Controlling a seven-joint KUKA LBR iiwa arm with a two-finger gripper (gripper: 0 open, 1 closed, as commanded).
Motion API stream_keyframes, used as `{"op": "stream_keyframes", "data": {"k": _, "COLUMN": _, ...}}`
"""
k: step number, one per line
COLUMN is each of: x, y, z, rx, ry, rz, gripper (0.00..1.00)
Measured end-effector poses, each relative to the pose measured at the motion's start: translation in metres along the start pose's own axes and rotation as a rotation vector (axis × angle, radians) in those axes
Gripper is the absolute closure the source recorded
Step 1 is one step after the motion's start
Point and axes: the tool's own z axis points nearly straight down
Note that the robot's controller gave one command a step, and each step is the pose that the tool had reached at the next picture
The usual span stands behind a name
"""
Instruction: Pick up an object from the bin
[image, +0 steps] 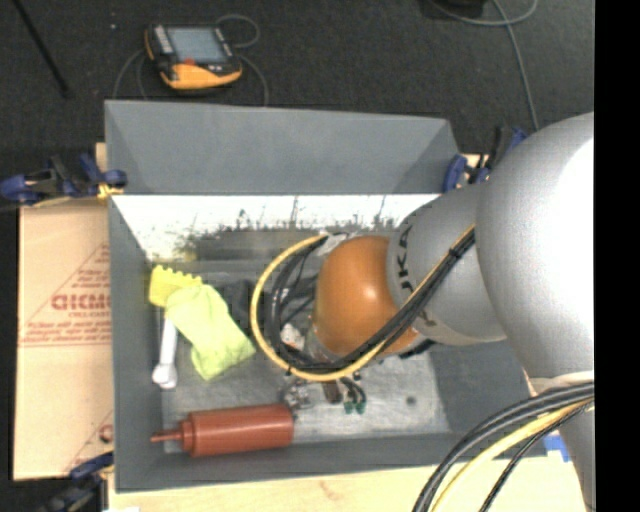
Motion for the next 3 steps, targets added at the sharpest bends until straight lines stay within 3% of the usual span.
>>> {"op": "stream_keyframes", "data": {"k": 1, "x": 0.000, "y": 0.000, "z": 0.000, "rx": 0.000, "ry": 0.000, "rz": -0.001, "gripper": 1.00}}
{"op": "stream_keyframes", "data": {"k": 2, "x": 0.018, "y": 0.011, "z": -0.155, "rx": 0.001, "ry": -0.007, "rz": -0.205, "gripper": 1.00}}
{"op": "stream_keyframes", "data": {"k": 3, "x": 0.019, "y": 0.010, "z": -0.152, "rx": 0.001, "ry": 0.000, "rz": -0.205, "gripper": 1.00}}
